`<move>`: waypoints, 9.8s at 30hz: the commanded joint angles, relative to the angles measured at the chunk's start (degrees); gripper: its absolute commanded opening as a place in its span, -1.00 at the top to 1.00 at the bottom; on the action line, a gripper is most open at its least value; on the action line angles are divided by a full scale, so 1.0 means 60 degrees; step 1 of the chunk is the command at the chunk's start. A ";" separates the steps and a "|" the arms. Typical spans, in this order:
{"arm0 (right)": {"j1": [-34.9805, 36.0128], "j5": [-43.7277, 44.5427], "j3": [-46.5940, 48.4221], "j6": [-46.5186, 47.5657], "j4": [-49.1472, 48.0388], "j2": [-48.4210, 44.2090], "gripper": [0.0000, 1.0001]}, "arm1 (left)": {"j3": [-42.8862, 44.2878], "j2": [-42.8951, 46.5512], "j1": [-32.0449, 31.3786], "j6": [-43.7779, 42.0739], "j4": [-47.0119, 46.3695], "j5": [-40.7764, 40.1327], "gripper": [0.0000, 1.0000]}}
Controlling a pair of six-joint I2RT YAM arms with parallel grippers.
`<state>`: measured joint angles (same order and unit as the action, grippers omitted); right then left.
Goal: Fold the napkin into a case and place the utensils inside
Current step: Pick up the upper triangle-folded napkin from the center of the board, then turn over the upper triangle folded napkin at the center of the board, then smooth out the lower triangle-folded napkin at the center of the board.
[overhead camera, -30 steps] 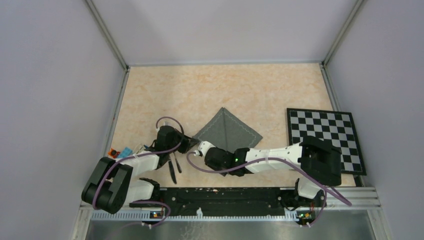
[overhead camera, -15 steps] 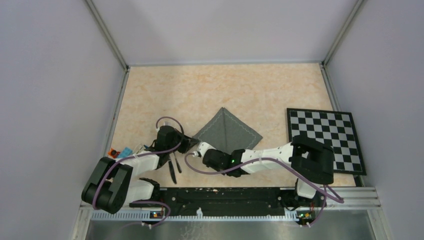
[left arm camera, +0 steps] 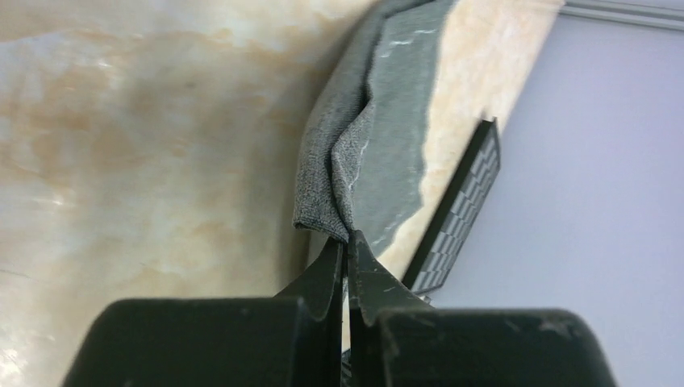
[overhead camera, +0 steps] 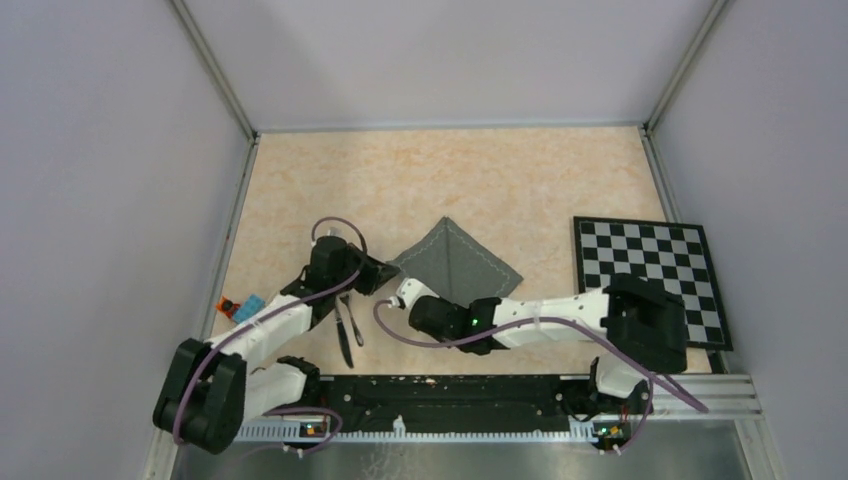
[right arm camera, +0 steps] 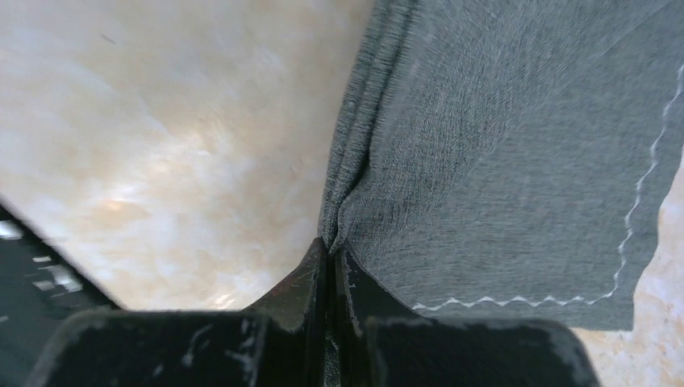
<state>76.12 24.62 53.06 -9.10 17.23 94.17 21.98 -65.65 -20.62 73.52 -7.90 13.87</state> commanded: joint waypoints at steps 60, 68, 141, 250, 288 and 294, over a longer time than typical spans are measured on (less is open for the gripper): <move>-1.0163 -1.0859 -0.5181 -0.4590 -0.3758 -0.3646 0.35 | 0.6189 -0.3871 -0.7566 -0.5208 0.4144 -0.2165 -0.29; -1.0562 -1.1211 -0.3663 -0.4676 -0.4994 -0.1409 0.29 | 0.5880 -0.4096 -0.7930 -0.4076 0.3808 -0.3016 -0.21; -1.0807 -0.8912 -0.1539 -0.3163 -0.2462 -0.0691 0.19 | 0.5032 -0.3519 -0.6518 -0.3982 0.1984 -0.1382 -0.40; -0.8659 -0.7701 -0.0960 -0.2963 -0.0937 -0.2592 -0.16 | 0.3210 -0.2225 -0.0157 -0.3376 -0.0739 0.0303 -0.46; -0.9417 -1.1690 -0.0337 -0.4166 -0.3501 0.0791 0.40 | 0.3922 -0.4688 0.0896 -0.3822 -0.1774 0.2216 -0.43; -0.9519 -1.1165 -0.2723 -0.3840 -0.3791 0.0004 0.49 | 0.4126 -0.6051 0.0903 -0.4510 -0.1650 0.1263 -0.40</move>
<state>19.33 -43.79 42.00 -33.76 -3.79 97.82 45.32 -99.37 -15.14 49.34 -16.58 24.51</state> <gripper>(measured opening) 0.264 0.705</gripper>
